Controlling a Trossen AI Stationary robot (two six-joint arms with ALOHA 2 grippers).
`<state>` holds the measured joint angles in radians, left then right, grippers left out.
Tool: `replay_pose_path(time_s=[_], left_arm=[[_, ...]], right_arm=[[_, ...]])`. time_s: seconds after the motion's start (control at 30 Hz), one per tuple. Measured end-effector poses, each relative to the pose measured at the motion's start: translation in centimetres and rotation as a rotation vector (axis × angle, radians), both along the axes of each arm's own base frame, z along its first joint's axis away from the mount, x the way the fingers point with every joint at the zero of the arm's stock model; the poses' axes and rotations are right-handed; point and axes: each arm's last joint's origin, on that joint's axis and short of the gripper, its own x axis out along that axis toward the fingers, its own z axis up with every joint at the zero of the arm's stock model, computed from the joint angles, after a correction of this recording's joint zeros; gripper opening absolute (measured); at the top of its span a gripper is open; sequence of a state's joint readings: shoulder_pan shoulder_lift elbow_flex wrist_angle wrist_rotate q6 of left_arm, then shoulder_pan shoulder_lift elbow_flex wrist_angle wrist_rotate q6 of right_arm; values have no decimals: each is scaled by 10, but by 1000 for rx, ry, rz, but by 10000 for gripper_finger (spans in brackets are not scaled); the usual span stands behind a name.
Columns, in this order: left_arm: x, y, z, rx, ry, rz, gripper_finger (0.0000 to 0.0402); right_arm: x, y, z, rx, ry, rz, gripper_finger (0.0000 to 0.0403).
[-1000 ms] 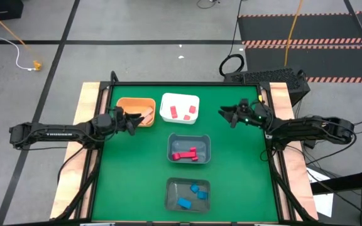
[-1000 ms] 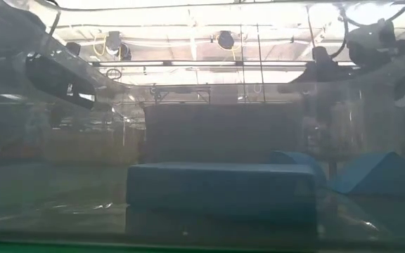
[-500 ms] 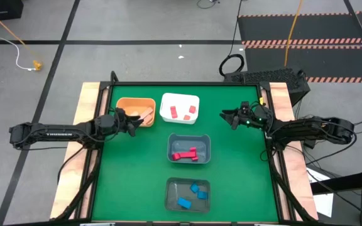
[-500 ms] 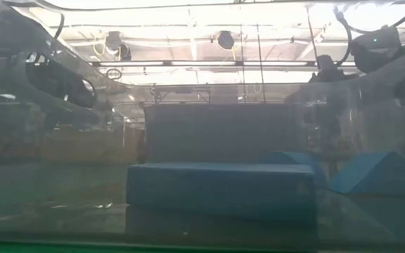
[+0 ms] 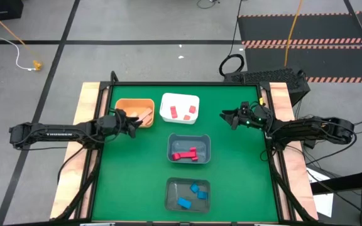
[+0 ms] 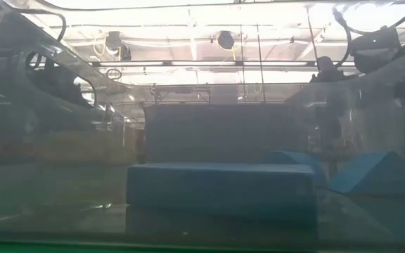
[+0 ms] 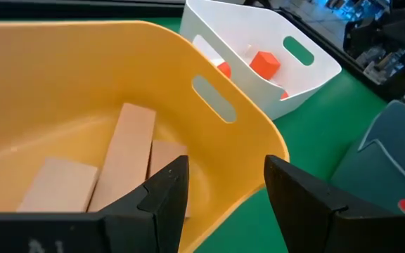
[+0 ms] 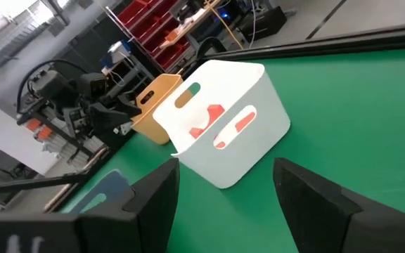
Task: Sort & place blocks by color
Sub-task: Return to Home Position
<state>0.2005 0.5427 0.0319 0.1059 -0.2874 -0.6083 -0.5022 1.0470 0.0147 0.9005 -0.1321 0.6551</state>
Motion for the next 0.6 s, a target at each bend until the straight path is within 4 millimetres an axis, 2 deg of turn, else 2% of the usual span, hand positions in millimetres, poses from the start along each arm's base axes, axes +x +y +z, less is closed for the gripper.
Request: replay_pose_path(time_s=[0.23, 0.6], left_arm=[[0, 0, 0, 61, 34, -29, 186], [0, 0, 0, 65, 35, -30, 186]], right_arm=[[0, 0, 0, 6, -1, -1, 222], [0, 0, 0, 13, -4, -3, 222]])
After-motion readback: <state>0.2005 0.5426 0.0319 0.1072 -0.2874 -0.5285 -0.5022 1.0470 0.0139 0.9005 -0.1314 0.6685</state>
